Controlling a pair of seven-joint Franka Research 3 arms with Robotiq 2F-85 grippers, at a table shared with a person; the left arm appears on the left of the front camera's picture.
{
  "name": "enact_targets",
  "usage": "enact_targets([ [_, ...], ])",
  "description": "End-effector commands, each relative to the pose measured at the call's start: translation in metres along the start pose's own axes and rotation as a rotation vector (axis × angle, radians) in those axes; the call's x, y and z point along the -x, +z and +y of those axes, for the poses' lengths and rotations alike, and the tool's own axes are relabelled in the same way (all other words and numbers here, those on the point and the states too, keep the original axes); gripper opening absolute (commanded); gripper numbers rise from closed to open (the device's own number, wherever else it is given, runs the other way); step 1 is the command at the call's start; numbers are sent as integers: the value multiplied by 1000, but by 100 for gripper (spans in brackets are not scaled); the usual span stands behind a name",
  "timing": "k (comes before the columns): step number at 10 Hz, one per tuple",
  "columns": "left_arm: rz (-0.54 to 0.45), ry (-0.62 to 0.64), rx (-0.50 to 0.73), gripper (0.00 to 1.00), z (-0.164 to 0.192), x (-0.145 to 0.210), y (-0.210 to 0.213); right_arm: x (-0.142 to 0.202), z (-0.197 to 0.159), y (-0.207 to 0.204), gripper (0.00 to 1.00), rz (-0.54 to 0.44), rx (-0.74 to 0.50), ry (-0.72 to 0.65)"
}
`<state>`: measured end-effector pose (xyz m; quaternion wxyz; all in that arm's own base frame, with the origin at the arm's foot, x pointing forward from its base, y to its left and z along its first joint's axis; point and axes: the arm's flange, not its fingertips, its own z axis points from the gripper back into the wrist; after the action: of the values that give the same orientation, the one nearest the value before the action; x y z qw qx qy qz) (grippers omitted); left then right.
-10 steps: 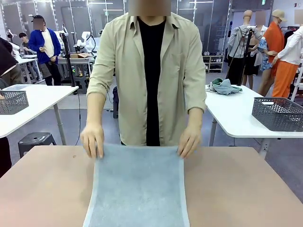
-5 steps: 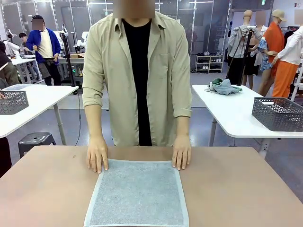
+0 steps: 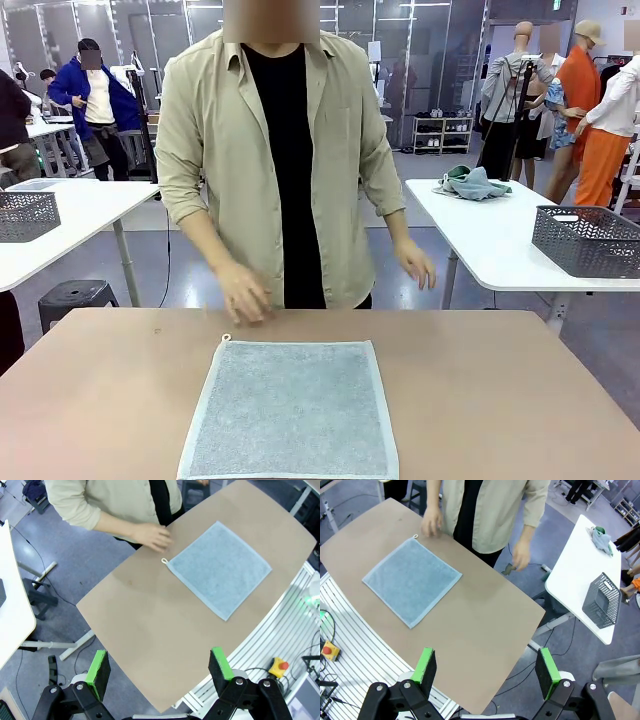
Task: Fold the towels and place them in the basket.
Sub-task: When a person lays out a Towel with hook on the table, fold it in half twice.
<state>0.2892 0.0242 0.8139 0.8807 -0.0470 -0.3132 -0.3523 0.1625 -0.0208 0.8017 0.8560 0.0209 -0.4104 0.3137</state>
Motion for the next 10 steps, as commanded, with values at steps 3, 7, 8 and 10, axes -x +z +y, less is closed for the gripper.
enact_targets([
  [3, -1, -1, -1, 100, 0, 0, 0, 0, 0, 0, 100, -4, -1, -2],
  [7, 0, 0, 0, 100, 0, 0, 0, 0, 0, 0, 100, 0, 0, 0],
  [8, 17, -8, -89, 100, -18, -5, 3, -9, 11, -1, 100, 33, 45, 58],
  [10, 49, -95, -284, 100, -72, -24, 9, -37, 46, -7, 100, 114, 138, 185],
])
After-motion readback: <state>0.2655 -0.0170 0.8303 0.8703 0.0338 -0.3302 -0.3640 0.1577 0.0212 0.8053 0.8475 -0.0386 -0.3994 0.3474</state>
